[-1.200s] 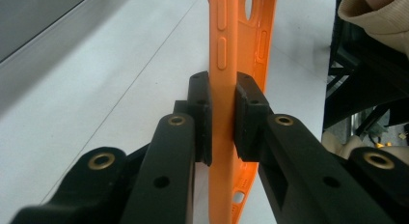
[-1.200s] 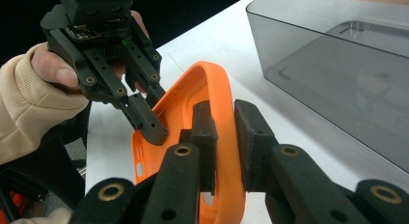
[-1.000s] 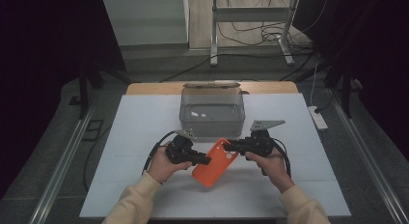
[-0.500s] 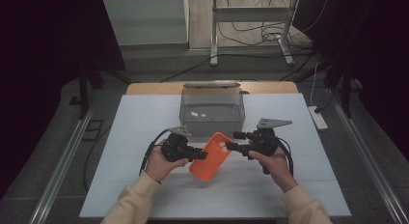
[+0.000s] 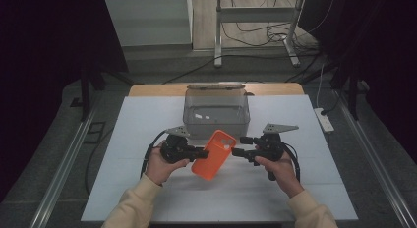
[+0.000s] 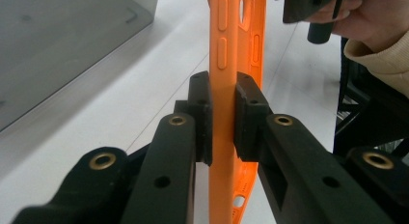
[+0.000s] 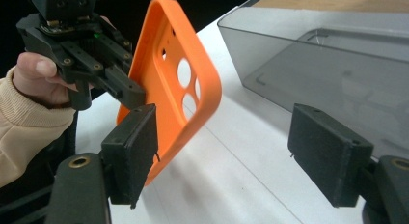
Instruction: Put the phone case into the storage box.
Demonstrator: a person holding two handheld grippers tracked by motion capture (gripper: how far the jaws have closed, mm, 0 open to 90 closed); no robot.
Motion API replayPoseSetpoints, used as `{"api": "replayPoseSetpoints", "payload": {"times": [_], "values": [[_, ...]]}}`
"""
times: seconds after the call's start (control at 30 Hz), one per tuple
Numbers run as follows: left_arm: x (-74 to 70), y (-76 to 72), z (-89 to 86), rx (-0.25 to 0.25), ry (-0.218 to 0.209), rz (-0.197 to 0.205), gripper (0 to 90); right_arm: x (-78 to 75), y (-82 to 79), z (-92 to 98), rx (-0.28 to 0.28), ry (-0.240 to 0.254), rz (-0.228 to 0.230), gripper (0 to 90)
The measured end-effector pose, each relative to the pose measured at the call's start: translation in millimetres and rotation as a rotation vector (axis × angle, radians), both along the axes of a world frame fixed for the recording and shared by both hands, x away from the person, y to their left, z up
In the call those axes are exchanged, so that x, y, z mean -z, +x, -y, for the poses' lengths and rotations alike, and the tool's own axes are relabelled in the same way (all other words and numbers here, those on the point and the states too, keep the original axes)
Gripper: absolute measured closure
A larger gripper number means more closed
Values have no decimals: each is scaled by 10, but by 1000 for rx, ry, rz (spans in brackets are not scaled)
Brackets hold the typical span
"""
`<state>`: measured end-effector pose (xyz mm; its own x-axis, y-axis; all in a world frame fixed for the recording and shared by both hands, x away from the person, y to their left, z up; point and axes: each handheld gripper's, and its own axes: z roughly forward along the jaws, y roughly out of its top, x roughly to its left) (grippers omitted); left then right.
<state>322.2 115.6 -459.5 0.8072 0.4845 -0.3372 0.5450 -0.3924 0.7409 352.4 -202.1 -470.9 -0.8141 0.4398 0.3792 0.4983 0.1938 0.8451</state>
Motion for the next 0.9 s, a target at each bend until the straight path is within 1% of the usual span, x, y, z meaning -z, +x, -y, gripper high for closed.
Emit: {"api": "replayPoseSetpoints", "payload": {"times": [0.13,0.27,0.63,0.73,0.8,0.83,0.87,0.9], "values": [[-13,-7,-11,-7,-11,10,800,33,-19,1,-5,8,-10,262],[-18,-8,-20,-10,-19,14,800,82,-33,-10,-6,3,-16,266],[-30,-15,-36,-20,-22,23,800,83,-42,-21,-2,3,-12,273],[-32,-23,-30,-16,-14,24,800,66,-47,-12,2,-2,0,274],[-30,-31,-16,-13,3,27,800,33,-50,9,12,-11,19,277],[-30,-35,-7,-11,18,29,800,13,-49,24,15,-11,23,277],[-23,-40,7,-8,23,32,800,-7,-48,38,17,-11,25,277],[-21,-44,20,-3,34,34,800,-54,-52,59,18,-24,41,281]]}}
